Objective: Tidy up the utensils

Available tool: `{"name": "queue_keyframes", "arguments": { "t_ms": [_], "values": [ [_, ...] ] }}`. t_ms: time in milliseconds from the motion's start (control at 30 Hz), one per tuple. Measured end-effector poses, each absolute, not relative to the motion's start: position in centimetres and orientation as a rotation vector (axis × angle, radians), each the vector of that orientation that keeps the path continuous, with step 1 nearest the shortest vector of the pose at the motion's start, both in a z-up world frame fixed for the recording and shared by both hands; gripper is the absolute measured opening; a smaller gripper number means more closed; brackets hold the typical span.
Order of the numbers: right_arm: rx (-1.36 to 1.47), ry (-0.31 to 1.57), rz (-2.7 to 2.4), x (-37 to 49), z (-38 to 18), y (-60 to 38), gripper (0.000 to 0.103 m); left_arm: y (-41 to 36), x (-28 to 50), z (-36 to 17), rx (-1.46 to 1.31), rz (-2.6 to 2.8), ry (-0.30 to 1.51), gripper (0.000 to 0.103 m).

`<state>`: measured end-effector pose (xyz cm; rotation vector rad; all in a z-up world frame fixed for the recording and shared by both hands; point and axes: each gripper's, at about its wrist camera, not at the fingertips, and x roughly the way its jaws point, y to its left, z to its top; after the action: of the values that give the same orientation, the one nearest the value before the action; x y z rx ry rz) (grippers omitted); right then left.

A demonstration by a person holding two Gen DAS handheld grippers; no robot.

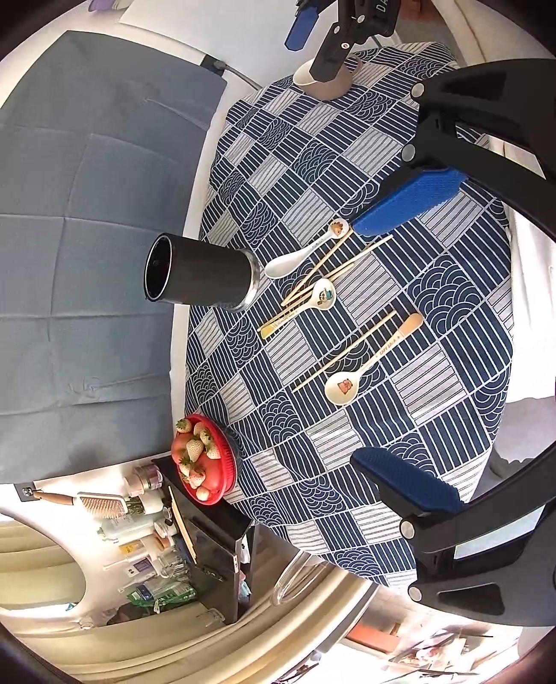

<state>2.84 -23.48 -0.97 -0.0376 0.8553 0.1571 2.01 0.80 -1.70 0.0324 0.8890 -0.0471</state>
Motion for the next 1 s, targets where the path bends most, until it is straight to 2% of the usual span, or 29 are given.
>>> {"name": "queue_keyframes", "arguments": {
  "t_ms": [1000],
  "values": [
    [-0.039, 0.845, 0.179, 3.44, -0.1, -23.39, 0.095, 0.56, 2.56, -0.93, 0.038, -0.052, 0.859, 0.097]
  ]
}}
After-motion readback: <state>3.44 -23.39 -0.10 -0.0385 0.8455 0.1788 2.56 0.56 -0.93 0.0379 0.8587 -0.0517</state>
